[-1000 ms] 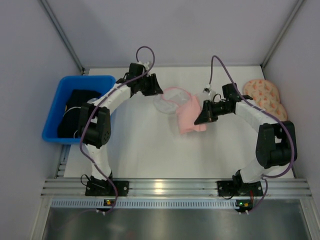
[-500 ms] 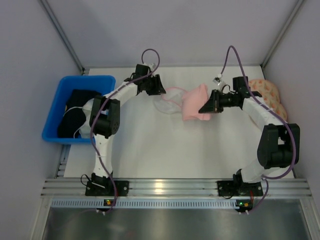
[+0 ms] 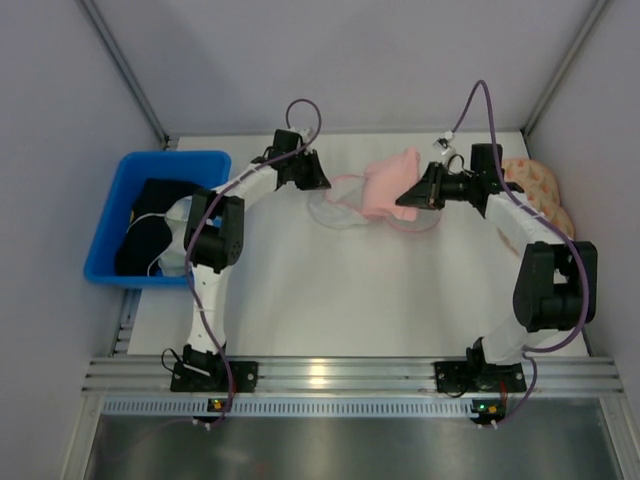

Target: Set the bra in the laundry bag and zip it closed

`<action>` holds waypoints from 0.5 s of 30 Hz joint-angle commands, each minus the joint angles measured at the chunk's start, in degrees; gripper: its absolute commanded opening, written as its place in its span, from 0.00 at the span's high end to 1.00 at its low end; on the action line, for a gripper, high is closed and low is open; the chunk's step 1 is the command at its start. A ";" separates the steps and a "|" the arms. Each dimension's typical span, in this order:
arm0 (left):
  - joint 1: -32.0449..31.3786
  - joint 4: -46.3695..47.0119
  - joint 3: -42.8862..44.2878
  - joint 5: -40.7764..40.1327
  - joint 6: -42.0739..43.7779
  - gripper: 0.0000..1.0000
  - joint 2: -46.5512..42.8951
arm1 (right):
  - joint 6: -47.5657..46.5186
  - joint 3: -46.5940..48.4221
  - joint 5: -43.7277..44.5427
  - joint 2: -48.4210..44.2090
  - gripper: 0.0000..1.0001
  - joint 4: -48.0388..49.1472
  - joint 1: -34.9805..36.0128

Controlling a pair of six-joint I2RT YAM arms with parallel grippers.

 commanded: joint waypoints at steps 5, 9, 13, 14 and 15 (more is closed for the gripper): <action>-0.30 1.92 -9.06 6.51 -1.05 1.00 -11.06 | 16.41 0.76 -1.96 2.27 1.00 23.00 -0.46; -0.48 2.00 -15.29 11.25 -0.96 1.00 -17.03 | 22.56 -1.18 -3.71 4.03 1.00 29.34 0.07; -0.48 2.00 -19.51 14.41 -1.31 1.00 -20.91 | 26.78 -3.29 -5.73 6.14 1.00 35.05 1.47; -0.57 1.92 -20.22 14.95 -1.40 1.00 -21.35 | 27.23 -4.25 -5.74 6.58 1.00 35.93 1.74; -0.57 2.00 -20.93 15.30 -1.05 1.00 -22.32 | 27.67 -4.78 -5.21 6.75 1.00 36.64 2.00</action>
